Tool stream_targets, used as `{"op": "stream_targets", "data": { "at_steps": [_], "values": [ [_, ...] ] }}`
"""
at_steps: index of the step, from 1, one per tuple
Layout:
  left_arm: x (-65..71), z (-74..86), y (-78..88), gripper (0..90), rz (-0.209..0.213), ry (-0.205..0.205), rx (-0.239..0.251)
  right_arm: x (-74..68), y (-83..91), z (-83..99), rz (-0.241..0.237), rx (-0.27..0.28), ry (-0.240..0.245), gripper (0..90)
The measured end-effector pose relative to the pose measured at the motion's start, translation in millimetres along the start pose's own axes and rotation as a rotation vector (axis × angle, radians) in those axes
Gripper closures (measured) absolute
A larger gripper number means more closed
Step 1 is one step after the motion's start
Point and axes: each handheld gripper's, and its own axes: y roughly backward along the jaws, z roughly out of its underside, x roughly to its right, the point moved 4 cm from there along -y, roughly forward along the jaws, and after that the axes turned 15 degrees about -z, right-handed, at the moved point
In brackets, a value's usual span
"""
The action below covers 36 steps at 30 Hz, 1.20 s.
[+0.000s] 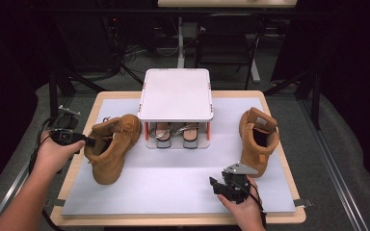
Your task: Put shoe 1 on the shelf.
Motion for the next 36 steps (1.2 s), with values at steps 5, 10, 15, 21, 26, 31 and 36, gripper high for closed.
{"op": "stream_targets", "data": {
  "at_steps": [5,10,15,21,26,31,36],
  "values": [
    [5.2,1.0,4.9,78.0,0.023,0.035,-0.036,-0.1,-0.3,0.2,0.002,0.005,-0.004,46.5],
    [5.1,4.2,6.9,78.3,0.031,0.041,-0.063,-0.3,-0.5,0.5,-0.002,0.001,-0.002,46.5],
    [4.8,9.6,10.6,78.4,0.038,0.045,-0.08,-0.8,-0.3,0.4,-0.001,-0.005,-0.001,46.5],
    [3.0,14.3,11.4,78.2,0.056,0.055,-0.091,-2.3,0.8,-1.1,0.001,0.003,0.007,46.5],
    [1.6,14.8,9.9,76.3,0.037,0.045,-0.074,-4.6,3.7,-4.0,-0.003,0.005,0.002,47.0],
    [-0.5,16.9,8.8,73.1,0.039,0.041,-0.047,-3.8,12.9,-10.7,0.002,0.002,-0.006,49.5],
    [-1.2,17.4,7.8,70.5,0.051,0.037,-0.04,-0.2,18.7,-17.9,0.001,-0.018,-0.047,51.9]
  ]
}}
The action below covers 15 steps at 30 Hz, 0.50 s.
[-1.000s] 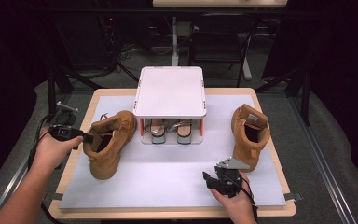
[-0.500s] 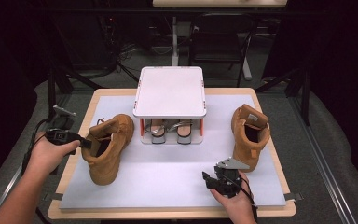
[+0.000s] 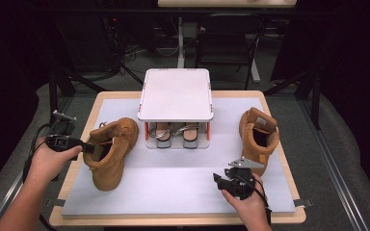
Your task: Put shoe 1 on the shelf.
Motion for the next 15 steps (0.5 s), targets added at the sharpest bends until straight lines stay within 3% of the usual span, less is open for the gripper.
{"op": "stream_targets", "data": {
  "at_steps": [15],
  "values": [
    [2.2,-1.1,-2.0,66.8,-0.01,-0.01,0.005,17.1,34.7,-30.2,0.049,-0.125,-0.035,52.6]
  ]
}}
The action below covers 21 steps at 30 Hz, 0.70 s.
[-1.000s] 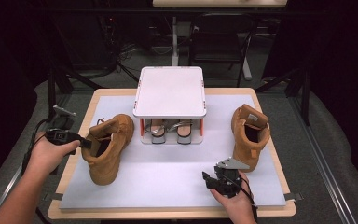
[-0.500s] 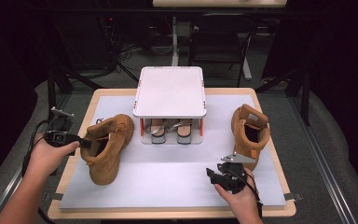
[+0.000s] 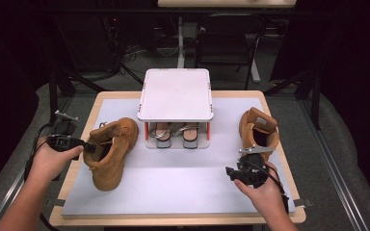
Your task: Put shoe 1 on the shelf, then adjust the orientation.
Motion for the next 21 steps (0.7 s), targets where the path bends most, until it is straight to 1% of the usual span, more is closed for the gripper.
{"op": "stream_targets", "data": {
  "at_steps": [2,5,7,10,12,16,18,21],
  "values": [
    [0.9,-0.4,0.2,66.2,-0.003,-0.003,0.002,2.9,4.7,-1.3,0.006,-0.02,-0.008,52.8],
    [1.6,-0.8,0.1,65.8,-0.007,-0.01,0.002,8.5,15.3,-5.6,0.033,-0.032,-0.02,53.7],
    [1.6,-0.7,-0.1,65.6,-0.004,-0.006,0.003,12.5,23.3,-8.6,0.042,-0.035,-0.033,54.1],
    [1.7,-0.6,-0.1,65.2,-0.004,-0.005,0.003,19.1,34.0,-12.4,0.05,-0.051,-0.068,54.3],
    [1.9,-0.6,0.1,64.8,-0.004,-0.008,0.003,23.4,39.9,-14.6,0.06,-0.057,-0.08,54.3],
    [1.8,-0.9,0.0,63.4,0.001,-0.007,0.005,32.3,52.6,-19.0,0.074,-0.055,-0.115,54.3],
    [2.3,-1.1,-0.1,62.5,0.002,-0.007,0.006,36.1,56.5,-20.3,0.077,-0.053,-0.127,54.3],
    [2.3,-1.5,-0.4,61.6,0.007,-0.006,0.005,44.0,61.5,-21.5,0.097,-0.053,-0.146,53.8]
  ]
}}
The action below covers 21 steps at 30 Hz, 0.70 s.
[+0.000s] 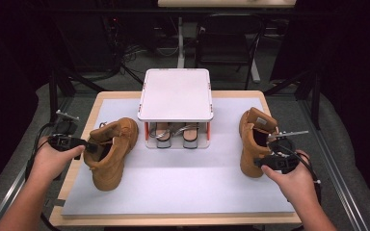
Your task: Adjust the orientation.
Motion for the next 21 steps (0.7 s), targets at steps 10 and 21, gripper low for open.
{"op": "stream_targets", "data": {
  "at_steps": [10,21],
  "values": [
    [0.6,-0.2,-0.5,61.0,-0.004,-0.001,0.0,23.8,11.4,-9.7,0.03,0.016,-0.093,52.4],
    [0.4,0.1,-0.7,61.1,-0.003,-0.004,0.002,40.6,20.7,-37.5,0.073,0.011,-0.161,51.2]
  ]
}}
